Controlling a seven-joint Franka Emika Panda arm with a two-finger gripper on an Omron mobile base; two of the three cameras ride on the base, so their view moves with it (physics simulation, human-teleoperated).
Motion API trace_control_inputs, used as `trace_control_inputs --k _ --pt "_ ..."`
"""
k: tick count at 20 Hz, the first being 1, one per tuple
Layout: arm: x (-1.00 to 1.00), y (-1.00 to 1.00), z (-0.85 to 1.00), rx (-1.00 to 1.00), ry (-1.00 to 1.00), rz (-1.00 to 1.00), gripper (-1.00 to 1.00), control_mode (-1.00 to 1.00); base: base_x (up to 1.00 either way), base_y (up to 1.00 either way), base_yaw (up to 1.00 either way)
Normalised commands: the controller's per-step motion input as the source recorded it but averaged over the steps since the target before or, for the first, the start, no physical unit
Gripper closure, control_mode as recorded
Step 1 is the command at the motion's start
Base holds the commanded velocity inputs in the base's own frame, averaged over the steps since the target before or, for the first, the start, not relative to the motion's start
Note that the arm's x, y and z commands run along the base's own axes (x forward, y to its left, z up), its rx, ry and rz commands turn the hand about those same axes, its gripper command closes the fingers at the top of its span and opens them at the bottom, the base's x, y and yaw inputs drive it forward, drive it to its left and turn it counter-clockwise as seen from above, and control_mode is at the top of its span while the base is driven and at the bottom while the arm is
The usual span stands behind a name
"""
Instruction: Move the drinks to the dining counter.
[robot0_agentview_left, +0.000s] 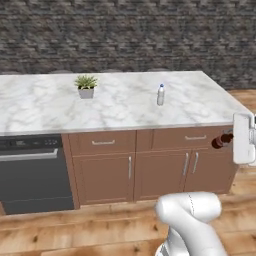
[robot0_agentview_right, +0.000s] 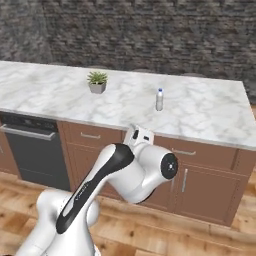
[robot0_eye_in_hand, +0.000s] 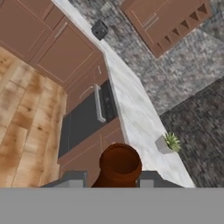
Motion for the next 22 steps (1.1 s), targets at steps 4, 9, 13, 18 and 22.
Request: trace_control_inputs --k 4,9,13,18,22 --pt "0.00 0.00 0.00 0.00 0.00 0.00 1.00 1.00 0.95 0.00 0.00" --pt "0.00 0.00 0.00 0.00 0.00 0.00 1.00 1.00 0.93 -0.06 0.00" --pt "0.00 0.00 0.00 0.00 0.00 0.00 1.00 1.00 0.70 -0.29 0.00" --pt "0.00 0.00 0.00 0.00 0.00 0.00 1.00 1.00 0.52 -0.41 0.00" --pt "0.00 0.00 0.00 0.00 0.00 0.00 1.00 1.00 0.34 -0.55 0.00"
